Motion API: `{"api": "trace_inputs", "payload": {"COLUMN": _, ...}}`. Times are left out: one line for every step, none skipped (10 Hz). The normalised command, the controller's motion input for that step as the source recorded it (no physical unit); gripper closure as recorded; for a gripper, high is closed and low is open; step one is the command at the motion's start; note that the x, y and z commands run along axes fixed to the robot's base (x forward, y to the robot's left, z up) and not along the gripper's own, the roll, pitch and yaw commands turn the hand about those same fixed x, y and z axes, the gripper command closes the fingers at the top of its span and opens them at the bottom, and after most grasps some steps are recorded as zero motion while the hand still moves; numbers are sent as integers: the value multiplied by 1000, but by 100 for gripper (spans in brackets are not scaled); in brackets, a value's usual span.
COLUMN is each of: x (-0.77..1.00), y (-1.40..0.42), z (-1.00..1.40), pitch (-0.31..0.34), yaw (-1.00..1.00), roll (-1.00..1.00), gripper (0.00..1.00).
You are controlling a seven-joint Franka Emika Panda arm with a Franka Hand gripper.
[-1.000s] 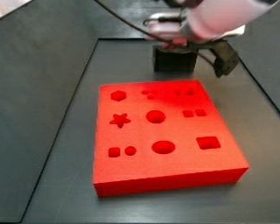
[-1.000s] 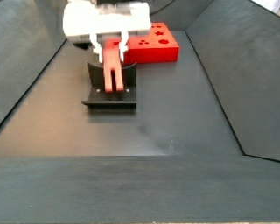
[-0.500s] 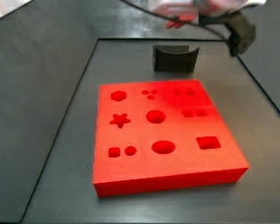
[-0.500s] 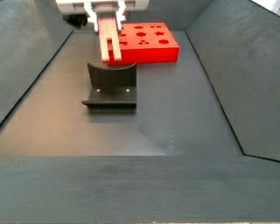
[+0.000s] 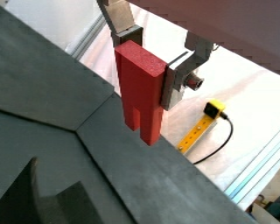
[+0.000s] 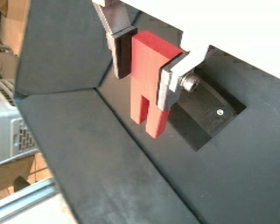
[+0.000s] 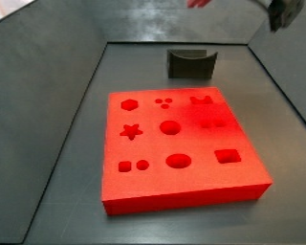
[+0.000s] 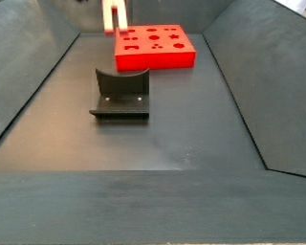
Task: Pick up the double-square object. Move up. Place the double-square object on the fixture. Regrasp the double-square object. Move to above the board. Insert the double-square object.
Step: Move to above the board.
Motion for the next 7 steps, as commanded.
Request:
{"api": "trace_inputs", "payload": {"x": 52, "y": -121, "z": 1000, "pitch": 76, "yaw": 5, "roll": -15, "gripper": 100}}
{"api": "trace_inputs", "payload": {"x": 54, "y": -118, "z": 1000, "pitch": 98, "yaw": 12, "roll": -18, "gripper": 100}}
{"api": "trace_inputs", "payload": {"x": 44, "y": -90, "z": 837, "pitch": 122, "yaw": 25, "roll": -19, "gripper": 100}}
{"api": "trace_inputs", "payload": {"x": 41, "y": -64, "z": 650, "pitch": 138, "yaw": 42, "roll": -26, "gripper": 100}}
{"api": "trace_inputs", "payload": {"x": 37, "y": -45, "z": 409, "pitch": 157, "yaw": 66, "roll": -34, "gripper": 100}}
{"api": "trace_inputs", "payload": {"x": 30, "y": -34, "z": 226, "pitch": 164, "yaw": 87, "roll": -39, "gripper": 100}}
{"api": "trace_inputs", "payload": {"x": -811, "y": -1000, "z": 200, "pitch": -54, "yaw": -143, "roll": -1000, "gripper": 100}}
